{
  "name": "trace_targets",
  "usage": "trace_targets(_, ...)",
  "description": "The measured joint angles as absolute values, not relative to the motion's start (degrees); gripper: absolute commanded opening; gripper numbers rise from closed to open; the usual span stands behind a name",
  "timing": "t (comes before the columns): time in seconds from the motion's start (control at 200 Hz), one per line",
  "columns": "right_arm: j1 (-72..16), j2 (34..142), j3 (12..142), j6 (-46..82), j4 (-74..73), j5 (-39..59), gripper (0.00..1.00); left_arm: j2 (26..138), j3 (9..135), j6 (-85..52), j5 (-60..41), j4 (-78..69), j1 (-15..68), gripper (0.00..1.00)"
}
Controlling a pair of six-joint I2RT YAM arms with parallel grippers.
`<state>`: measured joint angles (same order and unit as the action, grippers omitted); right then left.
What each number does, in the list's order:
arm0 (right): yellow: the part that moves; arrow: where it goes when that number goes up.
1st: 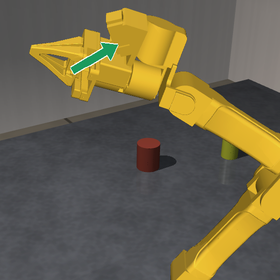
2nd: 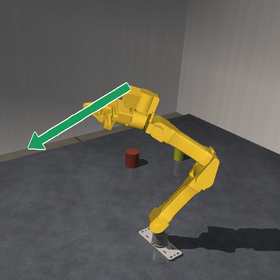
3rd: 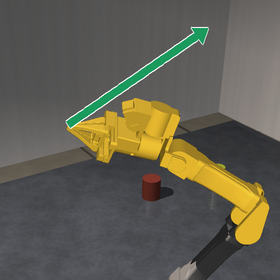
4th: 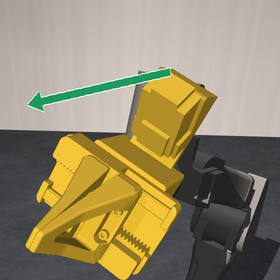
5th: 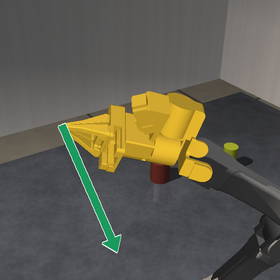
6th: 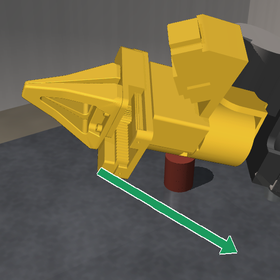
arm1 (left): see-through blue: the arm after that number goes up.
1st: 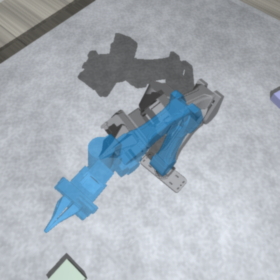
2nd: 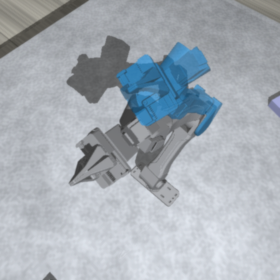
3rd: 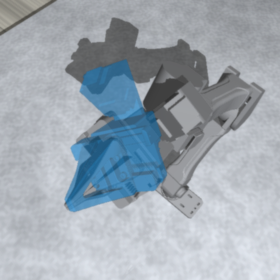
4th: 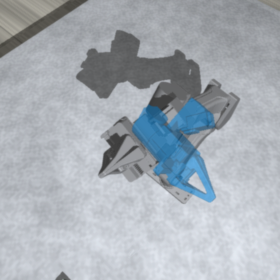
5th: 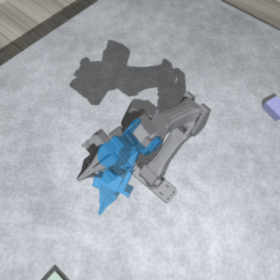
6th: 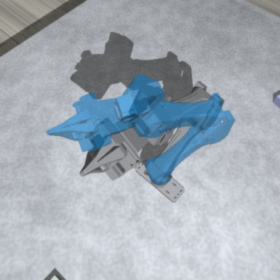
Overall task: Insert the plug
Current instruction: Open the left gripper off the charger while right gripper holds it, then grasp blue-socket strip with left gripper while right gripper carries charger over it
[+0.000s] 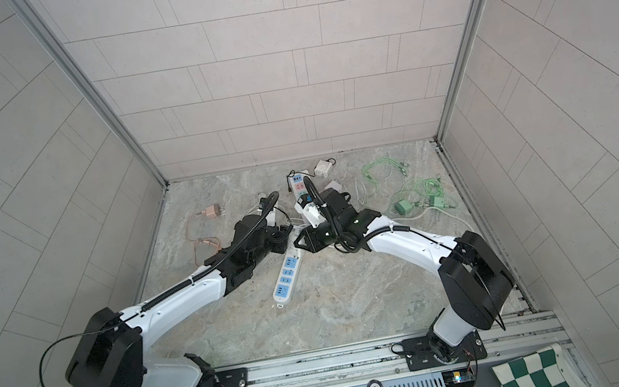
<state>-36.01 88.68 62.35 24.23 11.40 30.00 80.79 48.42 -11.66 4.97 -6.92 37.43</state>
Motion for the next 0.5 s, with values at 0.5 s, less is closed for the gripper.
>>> trace_targets(0.5, -37.91, 97.62, 65.84, 15.38, 10.98, 25.45, 0.05, 83.77, 49.60, -12.01, 1.76, -5.69, 35.11, 0.48)
